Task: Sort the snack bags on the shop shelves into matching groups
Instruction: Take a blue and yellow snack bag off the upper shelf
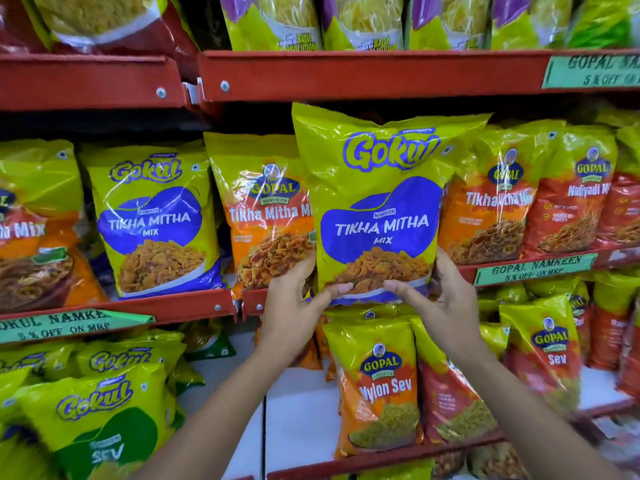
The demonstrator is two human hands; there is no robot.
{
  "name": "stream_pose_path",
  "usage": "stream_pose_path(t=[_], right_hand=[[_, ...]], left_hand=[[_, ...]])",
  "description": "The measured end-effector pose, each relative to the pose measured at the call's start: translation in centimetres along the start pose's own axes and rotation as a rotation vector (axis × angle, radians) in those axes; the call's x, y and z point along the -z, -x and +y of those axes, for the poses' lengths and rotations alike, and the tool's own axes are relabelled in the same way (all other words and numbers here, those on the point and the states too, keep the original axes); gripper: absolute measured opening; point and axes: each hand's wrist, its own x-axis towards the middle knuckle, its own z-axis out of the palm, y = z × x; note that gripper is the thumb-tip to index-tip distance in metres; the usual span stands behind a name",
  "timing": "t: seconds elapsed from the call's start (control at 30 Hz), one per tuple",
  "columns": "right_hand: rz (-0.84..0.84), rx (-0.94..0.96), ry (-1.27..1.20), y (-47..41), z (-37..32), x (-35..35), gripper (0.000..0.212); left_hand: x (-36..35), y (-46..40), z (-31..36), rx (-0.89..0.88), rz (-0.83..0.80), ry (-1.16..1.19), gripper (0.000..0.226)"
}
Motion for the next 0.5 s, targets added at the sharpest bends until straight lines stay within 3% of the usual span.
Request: stream_pose_path(t=[0.17, 0.3, 0.5], right_hand=[[-0.081, -0.11, -0.036, 6.9, 1.3, -3.1, 0.054], [-0.187, -0.238, -0.011, 12.3, 3.3, -5.8, 0.052], [-0.376, -0.388, 0.023, 18.7, 6.8, -9.3, 0.048]], left_hand=[[2.7, 6.7, -2.0, 0.086, -0.019, -0.085, 0.045], [4.6, 12.9, -5.3, 0.246, -0.011, -0.155, 0.029], [6.1, 20.7, -10.4, 0.541, -0.052, -0.163, 0.024]])
